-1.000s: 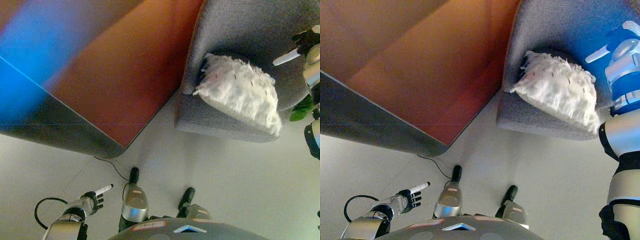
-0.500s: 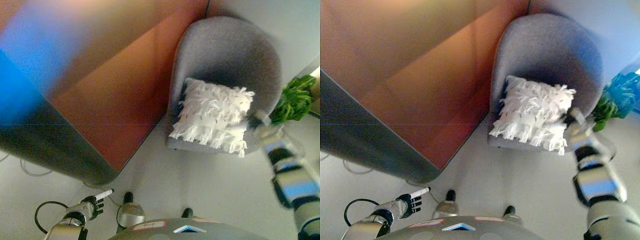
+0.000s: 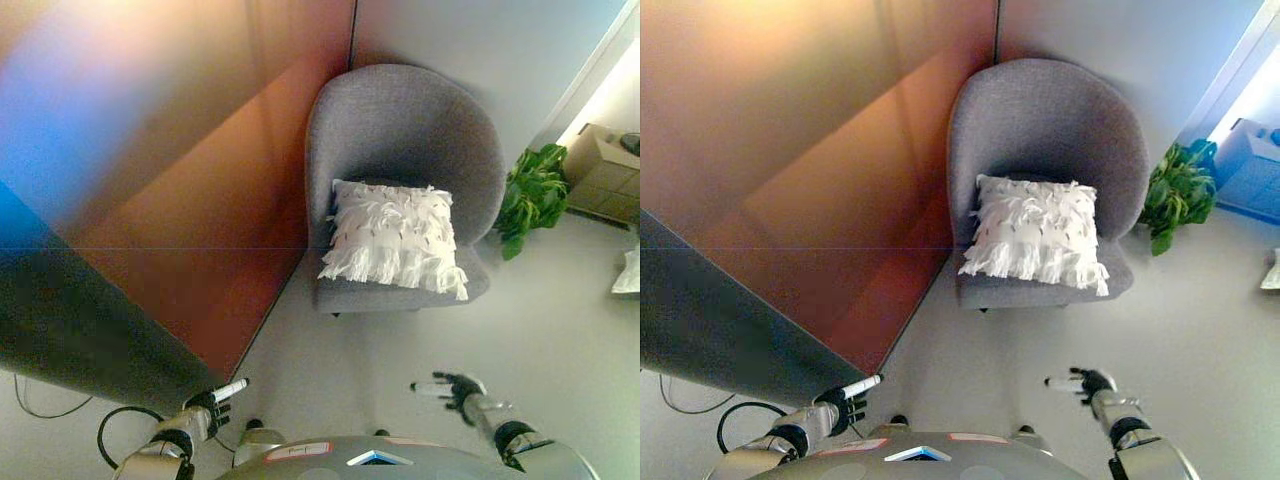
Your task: Pick up the pillow and put it on the sofa.
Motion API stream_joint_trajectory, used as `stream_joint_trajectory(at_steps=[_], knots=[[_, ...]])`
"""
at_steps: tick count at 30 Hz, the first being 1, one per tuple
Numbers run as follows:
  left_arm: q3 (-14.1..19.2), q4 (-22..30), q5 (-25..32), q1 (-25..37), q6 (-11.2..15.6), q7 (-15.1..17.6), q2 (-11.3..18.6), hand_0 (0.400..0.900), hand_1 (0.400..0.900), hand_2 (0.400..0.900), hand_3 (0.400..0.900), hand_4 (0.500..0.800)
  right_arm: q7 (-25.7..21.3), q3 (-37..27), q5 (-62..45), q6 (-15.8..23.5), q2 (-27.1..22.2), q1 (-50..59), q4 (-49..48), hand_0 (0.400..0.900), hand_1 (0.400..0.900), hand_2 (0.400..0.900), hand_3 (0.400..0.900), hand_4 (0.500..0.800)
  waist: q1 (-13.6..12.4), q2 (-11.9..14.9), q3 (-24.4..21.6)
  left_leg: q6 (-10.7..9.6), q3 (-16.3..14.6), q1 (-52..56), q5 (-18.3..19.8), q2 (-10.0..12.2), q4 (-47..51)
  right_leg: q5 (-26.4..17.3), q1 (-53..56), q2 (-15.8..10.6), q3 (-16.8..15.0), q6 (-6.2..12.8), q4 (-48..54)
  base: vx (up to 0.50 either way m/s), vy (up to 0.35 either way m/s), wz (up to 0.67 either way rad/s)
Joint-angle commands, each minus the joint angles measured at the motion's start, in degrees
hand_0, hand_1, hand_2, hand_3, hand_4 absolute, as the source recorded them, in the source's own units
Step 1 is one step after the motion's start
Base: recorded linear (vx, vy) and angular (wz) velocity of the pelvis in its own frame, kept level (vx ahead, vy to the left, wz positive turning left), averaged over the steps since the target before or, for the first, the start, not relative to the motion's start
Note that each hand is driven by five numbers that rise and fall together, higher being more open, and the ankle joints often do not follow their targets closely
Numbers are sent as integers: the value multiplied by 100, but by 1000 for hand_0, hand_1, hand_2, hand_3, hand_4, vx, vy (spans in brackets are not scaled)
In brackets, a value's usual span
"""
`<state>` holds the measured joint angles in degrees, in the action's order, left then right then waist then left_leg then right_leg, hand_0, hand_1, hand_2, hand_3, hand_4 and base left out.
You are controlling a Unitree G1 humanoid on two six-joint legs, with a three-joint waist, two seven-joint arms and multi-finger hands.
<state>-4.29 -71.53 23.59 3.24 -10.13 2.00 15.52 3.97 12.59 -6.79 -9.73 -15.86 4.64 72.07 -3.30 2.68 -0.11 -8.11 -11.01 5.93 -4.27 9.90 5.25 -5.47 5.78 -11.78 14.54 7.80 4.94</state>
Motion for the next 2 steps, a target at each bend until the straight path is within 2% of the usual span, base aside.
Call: stream_joint_trajectory(at_steps=[1, 2], knots=[[-72, -514, -444, 227, 386, 166, -45, 900, 900, 900, 900, 800, 211, -152, 80, -905, -30, 164, 810, 900, 900, 900, 900, 800, -61, -99, 79, 305, -160, 441, 468, -37, -67, -31, 161, -390, 6, 224, -78, -4, 25, -12], [-21, -562, -493, 190, 408, 152, -86, 900, 900, 900, 900, 800, 140, -299, -73, -1081, 19, 66, 992, 900, 900, 900, 900, 800, -46, -118, 75, 311, -162, 453, 479, -45, -67, -26, 174, -381, -6, 224, -72, 2, 16, -6]])
